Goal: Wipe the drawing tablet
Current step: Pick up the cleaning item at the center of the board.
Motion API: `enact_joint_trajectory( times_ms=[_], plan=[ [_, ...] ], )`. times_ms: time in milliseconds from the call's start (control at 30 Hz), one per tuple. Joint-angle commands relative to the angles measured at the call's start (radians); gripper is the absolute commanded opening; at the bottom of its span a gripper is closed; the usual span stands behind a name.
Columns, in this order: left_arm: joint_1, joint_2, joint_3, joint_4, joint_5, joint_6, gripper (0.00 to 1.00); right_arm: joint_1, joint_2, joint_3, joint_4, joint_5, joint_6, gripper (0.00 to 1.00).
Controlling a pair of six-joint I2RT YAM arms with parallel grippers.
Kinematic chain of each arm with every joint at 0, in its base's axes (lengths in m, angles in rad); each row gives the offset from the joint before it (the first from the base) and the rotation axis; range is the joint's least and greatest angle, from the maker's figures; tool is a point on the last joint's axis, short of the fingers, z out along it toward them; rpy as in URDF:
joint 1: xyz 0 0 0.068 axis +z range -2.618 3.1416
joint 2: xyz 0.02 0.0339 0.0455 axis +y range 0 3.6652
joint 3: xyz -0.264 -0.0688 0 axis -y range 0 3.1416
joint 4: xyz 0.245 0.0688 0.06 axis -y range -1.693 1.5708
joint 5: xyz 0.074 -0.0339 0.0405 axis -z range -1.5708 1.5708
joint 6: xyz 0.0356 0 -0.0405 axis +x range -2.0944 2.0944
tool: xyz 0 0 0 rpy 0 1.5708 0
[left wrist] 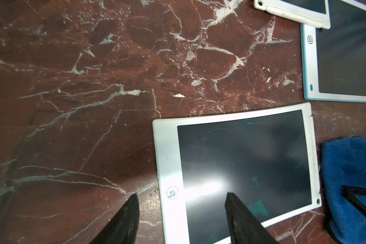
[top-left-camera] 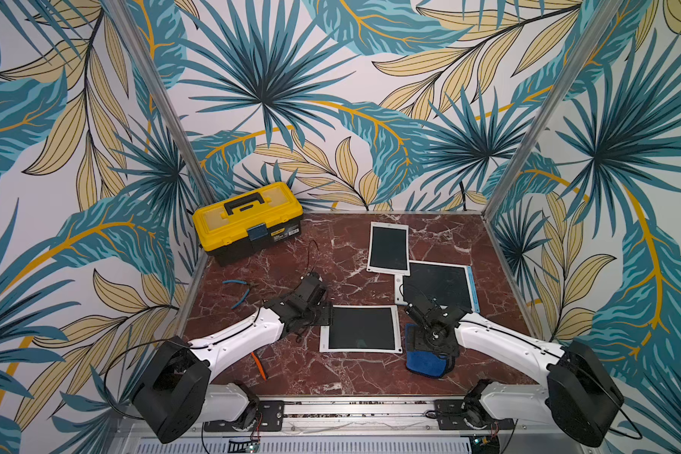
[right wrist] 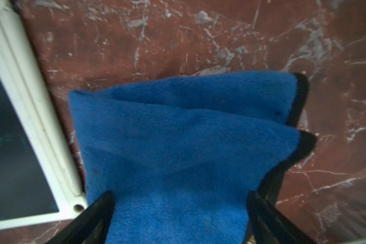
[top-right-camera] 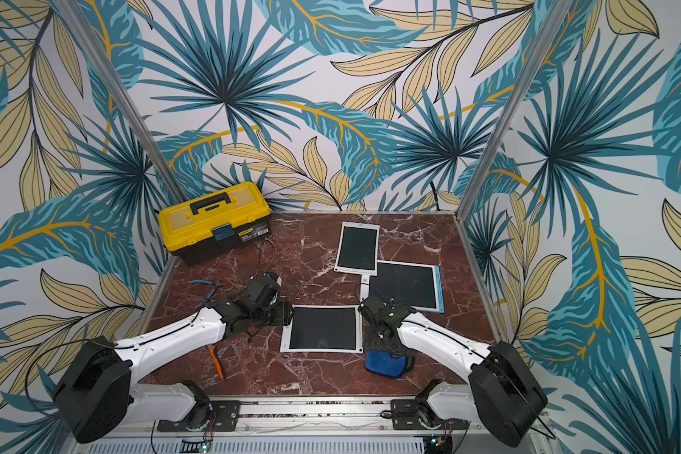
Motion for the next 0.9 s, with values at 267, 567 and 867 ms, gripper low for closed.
enact_joint_trajectory(
  times_ms=[267,567,867],
  plan=[
    [0.009,-0.001,-0.023,0.013,0.015,0.016,0.67,0.016,0.070,-0.042,0.099,-0.060,0.080,0.94],
    [0.015,-0.010,-0.014,0.014,0.030,0.019,0.67,0.017,0.203,-0.061,0.187,-0.145,0.144,0.82],
    [0.019,0.057,-0.009,0.023,0.057,0.015,0.67,0.016,0.155,-0.118,0.237,-0.136,0.170,0.29]
  ],
)
